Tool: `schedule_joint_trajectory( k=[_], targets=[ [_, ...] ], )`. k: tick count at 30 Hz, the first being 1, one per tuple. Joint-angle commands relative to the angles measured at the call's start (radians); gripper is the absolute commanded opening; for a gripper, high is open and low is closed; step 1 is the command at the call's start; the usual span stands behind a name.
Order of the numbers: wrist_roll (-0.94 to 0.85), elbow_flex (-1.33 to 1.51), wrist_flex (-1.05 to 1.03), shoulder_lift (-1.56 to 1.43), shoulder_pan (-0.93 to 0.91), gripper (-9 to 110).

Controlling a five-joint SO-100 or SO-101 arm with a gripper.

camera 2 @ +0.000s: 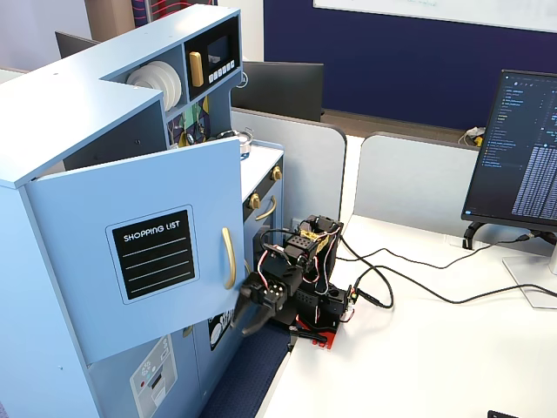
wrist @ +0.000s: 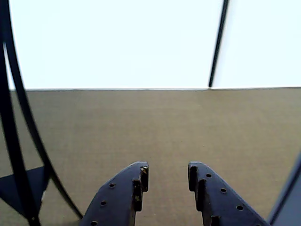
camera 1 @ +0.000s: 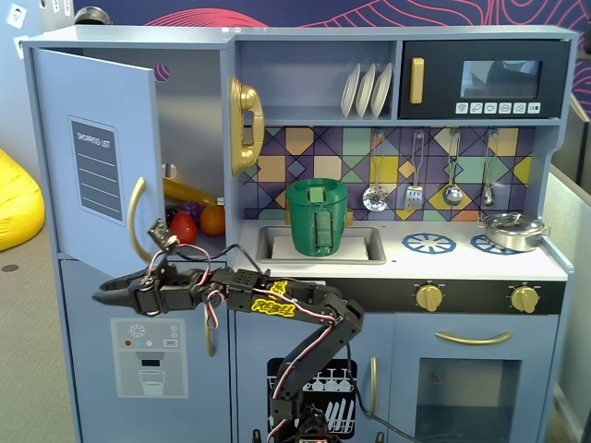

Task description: Close the left cabinet door

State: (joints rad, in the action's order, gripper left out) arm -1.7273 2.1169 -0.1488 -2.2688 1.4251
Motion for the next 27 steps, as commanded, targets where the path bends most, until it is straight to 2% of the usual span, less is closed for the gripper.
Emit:
schedule_joint_trajectory(
  k=[1,15,27],
  targets=[
    [-0.006,-0.002,-0.012,-0.083,-0.084,0],
    [-0.058,0.037,-0.017,-0.141,-0.407,0],
    [-0.092,0.072,0.196,-0.049,-0.627,0]
  ],
)
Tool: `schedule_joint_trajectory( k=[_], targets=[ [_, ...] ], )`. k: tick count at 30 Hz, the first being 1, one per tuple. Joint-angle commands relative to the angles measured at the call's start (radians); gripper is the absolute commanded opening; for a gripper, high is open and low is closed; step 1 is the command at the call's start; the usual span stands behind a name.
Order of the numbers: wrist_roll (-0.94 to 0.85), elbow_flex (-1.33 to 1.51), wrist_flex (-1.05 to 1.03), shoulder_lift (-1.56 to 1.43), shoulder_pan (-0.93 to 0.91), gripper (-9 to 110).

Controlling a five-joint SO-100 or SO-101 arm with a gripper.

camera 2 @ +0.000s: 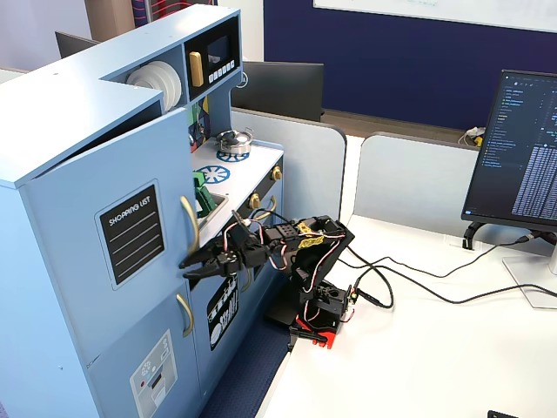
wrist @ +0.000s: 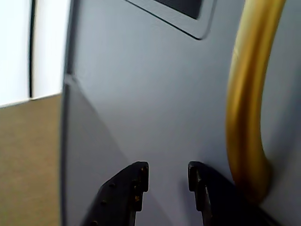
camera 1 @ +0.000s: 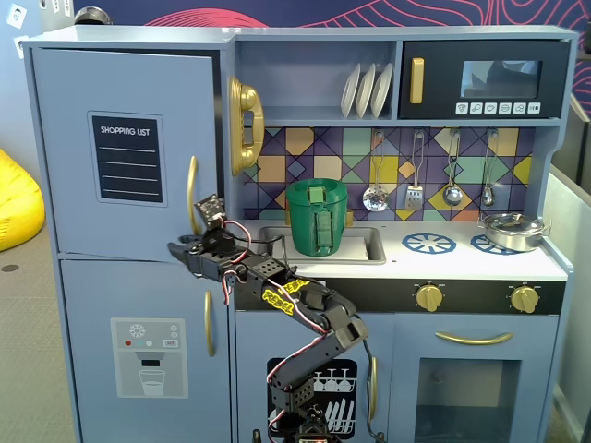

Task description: Close the left cabinet door

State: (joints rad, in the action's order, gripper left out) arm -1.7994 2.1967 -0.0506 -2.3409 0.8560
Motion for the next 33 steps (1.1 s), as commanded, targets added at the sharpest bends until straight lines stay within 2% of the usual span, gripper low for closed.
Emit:
schedule_joint_trajectory(
  k=[1,11,20,25,33],
  targets=[
    [-0.021,-0.008,0.118,0.037,-0.074,0],
    [-0.064,-0.029,0.259,0.15,-0.141,0],
    [-0.075,-0.028,0.245,0.149,-0.155,0],
    [-0.043,0.012,0.003,-0.005,-0.14,0],
    [-0.005,0.144,-0.33,-0.29,-0.219,0]
  ],
)
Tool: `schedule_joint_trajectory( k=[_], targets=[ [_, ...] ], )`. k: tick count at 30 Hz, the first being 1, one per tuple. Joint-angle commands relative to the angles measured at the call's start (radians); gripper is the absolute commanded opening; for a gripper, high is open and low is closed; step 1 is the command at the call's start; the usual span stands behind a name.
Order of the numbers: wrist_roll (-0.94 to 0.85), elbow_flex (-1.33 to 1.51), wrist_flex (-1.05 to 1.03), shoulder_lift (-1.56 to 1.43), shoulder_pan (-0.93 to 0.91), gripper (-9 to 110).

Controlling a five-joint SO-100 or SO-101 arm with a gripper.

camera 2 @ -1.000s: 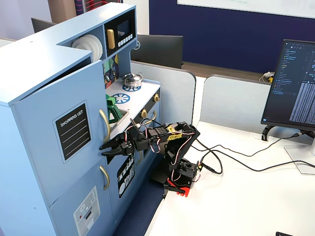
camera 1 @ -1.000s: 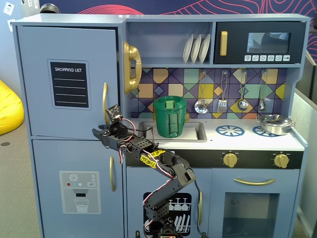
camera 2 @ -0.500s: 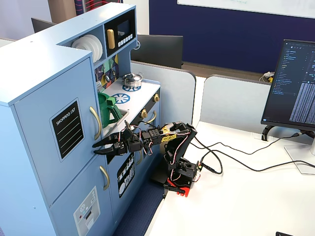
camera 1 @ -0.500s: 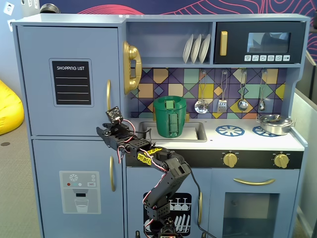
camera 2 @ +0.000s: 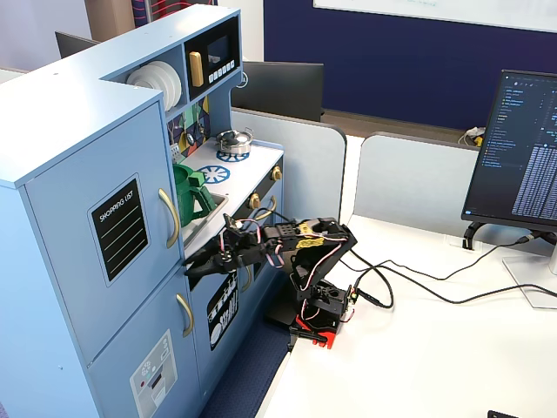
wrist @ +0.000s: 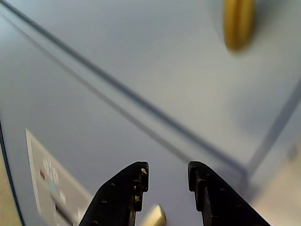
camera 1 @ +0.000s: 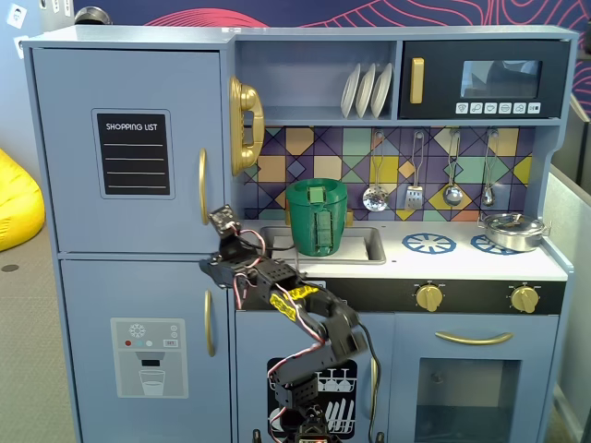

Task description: Close the left cabinet door

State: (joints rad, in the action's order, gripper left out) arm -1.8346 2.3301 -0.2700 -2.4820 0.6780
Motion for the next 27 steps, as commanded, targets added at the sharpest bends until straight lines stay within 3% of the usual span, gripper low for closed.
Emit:
schedule_joint_trajectory(
  k=[1,8,15,20,27],
  targets=[
    [0.043,0.026,-0.15,-0.187,-0.052,0],
    [0.083,0.167,-0.434,-0.453,-0.166,0],
    [0.14,0.299,-0.736,-0.589,-0.396,0],
    [0.14,0.422,-0.77,-0.604,-0.571,0],
    [0.199,0.609,-0.788,-0.675,-0.675,0]
  ],
)
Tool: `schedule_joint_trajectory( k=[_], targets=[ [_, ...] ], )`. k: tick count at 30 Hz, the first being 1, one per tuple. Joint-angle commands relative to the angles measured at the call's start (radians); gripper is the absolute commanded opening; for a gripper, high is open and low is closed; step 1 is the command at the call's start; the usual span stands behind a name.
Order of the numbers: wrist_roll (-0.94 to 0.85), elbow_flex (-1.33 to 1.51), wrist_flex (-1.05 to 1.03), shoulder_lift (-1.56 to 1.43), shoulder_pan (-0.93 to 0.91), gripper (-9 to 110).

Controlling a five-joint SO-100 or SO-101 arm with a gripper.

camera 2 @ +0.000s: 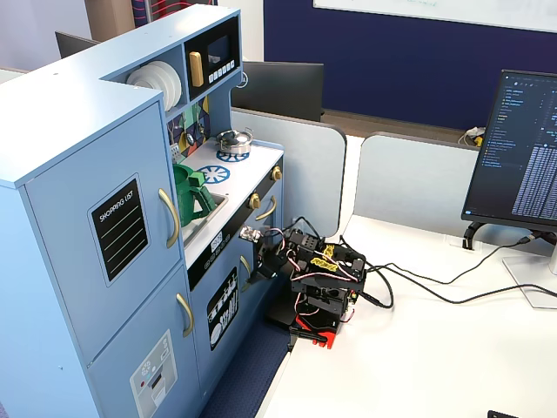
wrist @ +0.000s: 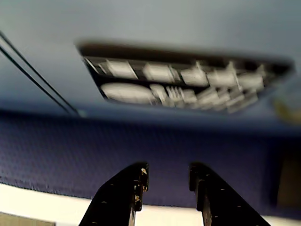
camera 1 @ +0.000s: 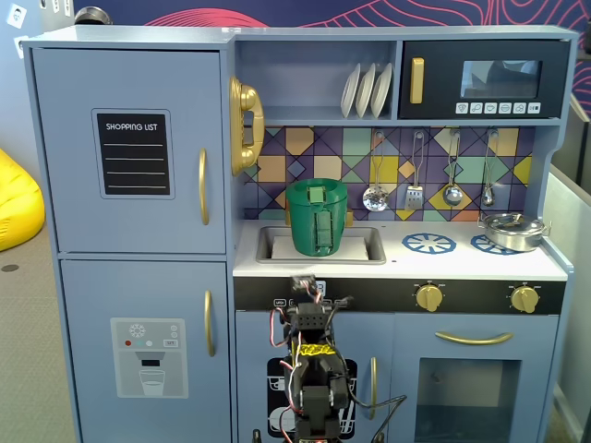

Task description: Close the left cabinet door

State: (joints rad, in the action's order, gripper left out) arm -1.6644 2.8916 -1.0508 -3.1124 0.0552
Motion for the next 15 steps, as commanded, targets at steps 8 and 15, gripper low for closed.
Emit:
schedule_joint_trajectory(
  k=[8,15],
  targets=[
    [0.186,0.104,-0.112,-0.066,-0.066,0],
    [0.196,0.106,-0.342,-0.066,-0.052,0]
  ],
)
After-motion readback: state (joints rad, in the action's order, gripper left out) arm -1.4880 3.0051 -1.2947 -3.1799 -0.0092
